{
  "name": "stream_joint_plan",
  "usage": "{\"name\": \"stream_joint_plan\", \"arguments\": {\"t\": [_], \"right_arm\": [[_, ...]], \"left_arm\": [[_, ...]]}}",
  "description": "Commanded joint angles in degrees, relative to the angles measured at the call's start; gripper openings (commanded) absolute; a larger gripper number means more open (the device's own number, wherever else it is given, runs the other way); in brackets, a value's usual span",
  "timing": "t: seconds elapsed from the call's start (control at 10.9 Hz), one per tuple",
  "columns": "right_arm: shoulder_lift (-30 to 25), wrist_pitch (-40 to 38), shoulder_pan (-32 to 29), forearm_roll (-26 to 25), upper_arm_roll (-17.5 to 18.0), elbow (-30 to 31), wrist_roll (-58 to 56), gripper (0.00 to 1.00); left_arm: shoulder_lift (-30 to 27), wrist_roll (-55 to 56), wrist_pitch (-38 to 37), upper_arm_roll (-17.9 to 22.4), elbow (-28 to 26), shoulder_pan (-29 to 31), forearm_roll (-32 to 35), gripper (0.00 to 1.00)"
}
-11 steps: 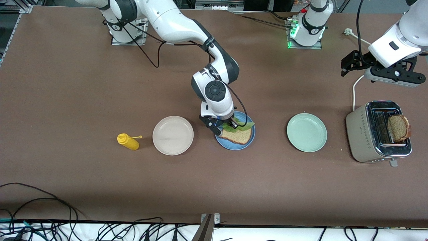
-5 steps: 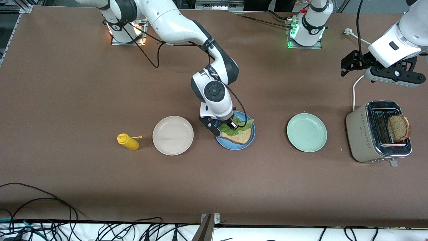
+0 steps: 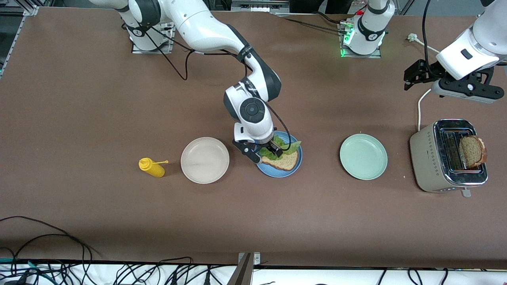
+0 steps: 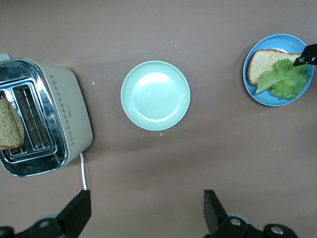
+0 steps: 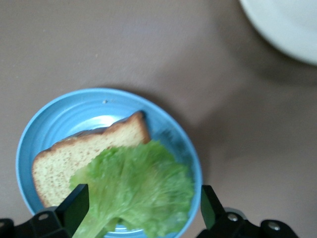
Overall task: Make sandwich in blue plate with both arms
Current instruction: 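Move the right gripper toward the yellow mustard bottle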
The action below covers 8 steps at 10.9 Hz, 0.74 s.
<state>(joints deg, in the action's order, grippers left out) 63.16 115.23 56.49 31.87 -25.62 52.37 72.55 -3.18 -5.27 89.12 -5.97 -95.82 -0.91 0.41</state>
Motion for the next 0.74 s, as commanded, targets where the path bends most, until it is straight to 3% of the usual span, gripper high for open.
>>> {"name": "stream_joint_plan", "arguments": {"t": [0.0, 0.28, 0.64], "right_arm": [[-4.17, -10.44, -4.88, 1.7, -0.66, -1.22, -10.9, 1.0], [-9.01, -18.53, -11.2, 4.16, -0.4, -1.22, -22.85, 1.0], [-14.19, -25.75, -16.49, 3.55, -0.31, 0.8, -38.24, 1.0]], "left_arm": [[-0.33, 0.35, 0.35, 0.08, -0.25, -0.23, 1.26, 1.0], [-0.33, 0.35, 0.35, 0.08, -0.25, -0.23, 1.26, 1.0], [-0.33, 0.35, 0.35, 0.08, -0.25, -0.23, 1.26, 1.0]]}}
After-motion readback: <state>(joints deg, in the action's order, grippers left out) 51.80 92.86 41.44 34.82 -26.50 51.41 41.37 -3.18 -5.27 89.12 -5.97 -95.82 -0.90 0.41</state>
